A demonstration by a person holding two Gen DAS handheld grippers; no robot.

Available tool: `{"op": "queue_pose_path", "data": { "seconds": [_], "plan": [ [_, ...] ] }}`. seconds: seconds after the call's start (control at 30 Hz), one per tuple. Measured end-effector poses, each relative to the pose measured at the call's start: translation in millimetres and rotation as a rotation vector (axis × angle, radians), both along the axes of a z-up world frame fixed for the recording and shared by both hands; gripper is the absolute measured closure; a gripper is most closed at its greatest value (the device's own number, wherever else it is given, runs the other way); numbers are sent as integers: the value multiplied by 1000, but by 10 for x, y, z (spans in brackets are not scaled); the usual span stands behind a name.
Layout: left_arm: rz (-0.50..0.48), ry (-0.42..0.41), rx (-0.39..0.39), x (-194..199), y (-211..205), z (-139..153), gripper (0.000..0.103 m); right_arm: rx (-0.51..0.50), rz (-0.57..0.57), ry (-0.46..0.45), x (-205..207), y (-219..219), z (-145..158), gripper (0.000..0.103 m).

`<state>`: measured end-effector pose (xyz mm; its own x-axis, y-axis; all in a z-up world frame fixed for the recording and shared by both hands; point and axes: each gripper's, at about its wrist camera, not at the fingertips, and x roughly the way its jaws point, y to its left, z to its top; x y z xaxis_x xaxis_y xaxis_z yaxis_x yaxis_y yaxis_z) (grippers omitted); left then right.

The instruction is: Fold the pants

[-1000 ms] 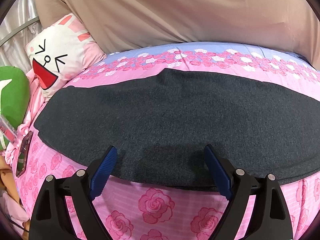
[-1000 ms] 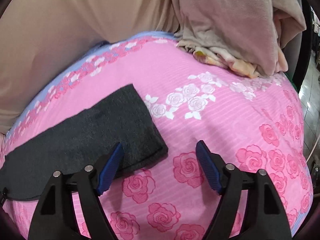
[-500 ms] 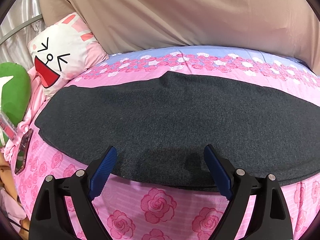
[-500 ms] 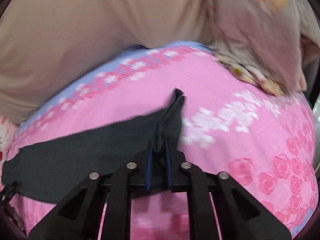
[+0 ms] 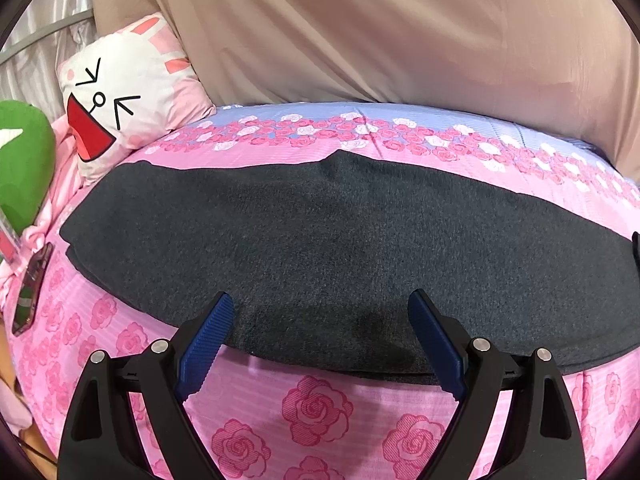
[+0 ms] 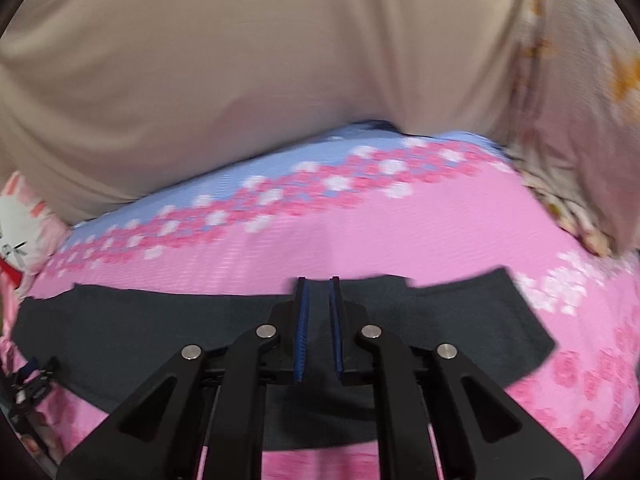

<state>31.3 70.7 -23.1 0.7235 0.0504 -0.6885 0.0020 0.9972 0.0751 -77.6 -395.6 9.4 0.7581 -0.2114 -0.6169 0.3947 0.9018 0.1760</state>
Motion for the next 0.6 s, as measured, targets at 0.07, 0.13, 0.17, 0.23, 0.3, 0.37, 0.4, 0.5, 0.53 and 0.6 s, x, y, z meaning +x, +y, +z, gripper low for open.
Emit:
{"op": "queue_pose_path", "data": {
  "seconds": [0.07,0.13,0.17,0.23,0.3,0.37,0.4,0.5,0.53,0.6],
  "plan": [
    [-4,2,-1,3,-8,-3,16,-17,-25,43,-129,-178,-86,85],
    [-9,5,8,7,-25,-10,16,-47,22,74,-235,-165,-158,68],
    [-9,7,12,14,-32,-13,16,-94,79,79,-255,-49,-178,46],
    [-8,13,24,22,-48,-23,16,-204,187,90,-248,233,-237,32],
    [-3,19,35,31,-56,-34,16,-306,312,138,-158,585,-369,32],
    [4,24,44,39,-62,-44,16,-346,380,178,-25,794,-524,32],
    [6,25,46,38,-60,-45,16,-352,411,198,72,878,-626,33],
    [13,27,51,43,-55,-50,16,-278,416,185,166,808,-678,74],
    [16,27,51,45,-54,-51,16,-250,370,172,170,670,-630,95],
    [16,27,51,46,-54,-50,16,-173,246,114,71,264,-510,96]
  ]
}}
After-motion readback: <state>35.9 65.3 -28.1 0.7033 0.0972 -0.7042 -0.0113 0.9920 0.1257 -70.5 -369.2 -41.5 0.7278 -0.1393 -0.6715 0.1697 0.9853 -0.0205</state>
